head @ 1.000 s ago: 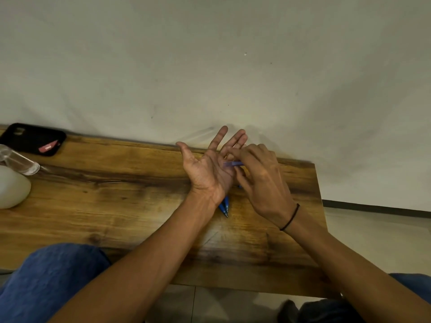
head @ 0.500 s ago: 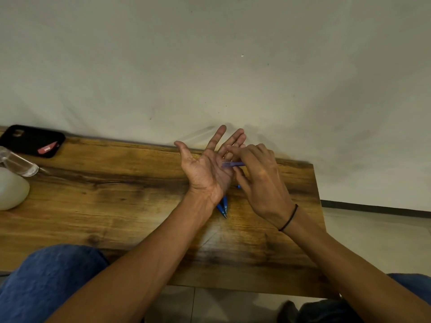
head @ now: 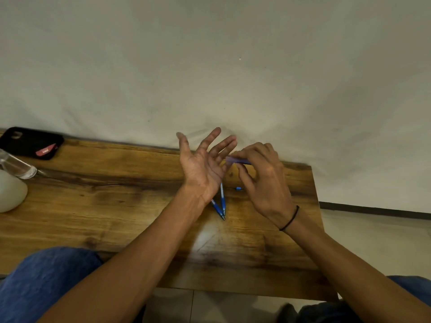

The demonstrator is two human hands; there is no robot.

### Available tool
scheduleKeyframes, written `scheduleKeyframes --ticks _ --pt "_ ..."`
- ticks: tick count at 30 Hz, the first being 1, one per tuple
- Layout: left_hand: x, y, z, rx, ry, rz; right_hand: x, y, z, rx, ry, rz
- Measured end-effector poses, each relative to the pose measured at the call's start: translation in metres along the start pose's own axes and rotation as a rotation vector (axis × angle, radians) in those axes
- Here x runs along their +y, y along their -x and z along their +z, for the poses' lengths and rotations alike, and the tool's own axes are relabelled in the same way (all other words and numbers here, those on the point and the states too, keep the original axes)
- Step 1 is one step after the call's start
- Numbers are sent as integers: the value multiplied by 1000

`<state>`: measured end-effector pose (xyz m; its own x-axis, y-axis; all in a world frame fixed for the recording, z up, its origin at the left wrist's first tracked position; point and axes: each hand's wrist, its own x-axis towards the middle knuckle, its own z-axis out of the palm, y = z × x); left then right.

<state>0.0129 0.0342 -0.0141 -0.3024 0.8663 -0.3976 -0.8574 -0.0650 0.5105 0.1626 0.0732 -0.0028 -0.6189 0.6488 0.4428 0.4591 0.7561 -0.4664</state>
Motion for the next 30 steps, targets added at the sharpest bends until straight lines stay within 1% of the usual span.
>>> scheduleKeyframes --ticks 2,4,5,6,9,11,16,20,25,30 --pt "13 -2 -4 128 -411 95 5 -3 -3 46 -12 40" --pt "27 -2 -14 186 -761 243 9 -5 -6 68 -17 78" --pt "32 -2 -18 160 -867 305 10 -6 -7 74 -15 89" --pt "37 -1 -21 95 -948 346 11 -6 -8 78 -11 95" --pt "38 2 -23 -154 -1162 403 12 -7 -9 89 -8 93" --pt "35 2 -21 -228 -1220 428 12 -7 -9 98 -8 96" --pt "29 0 -19 -273 -1265 462 14 -6 -6 118 -13 104" --pt "30 0 -17 -259 -1201 490 14 -7 -5 126 -19 105" --pt "32 0 -15 -242 -1200 515 12 -8 -5 123 -24 103" --pt "32 -1 -14 -235 -1222 495 10 -8 -4 126 -23 103"
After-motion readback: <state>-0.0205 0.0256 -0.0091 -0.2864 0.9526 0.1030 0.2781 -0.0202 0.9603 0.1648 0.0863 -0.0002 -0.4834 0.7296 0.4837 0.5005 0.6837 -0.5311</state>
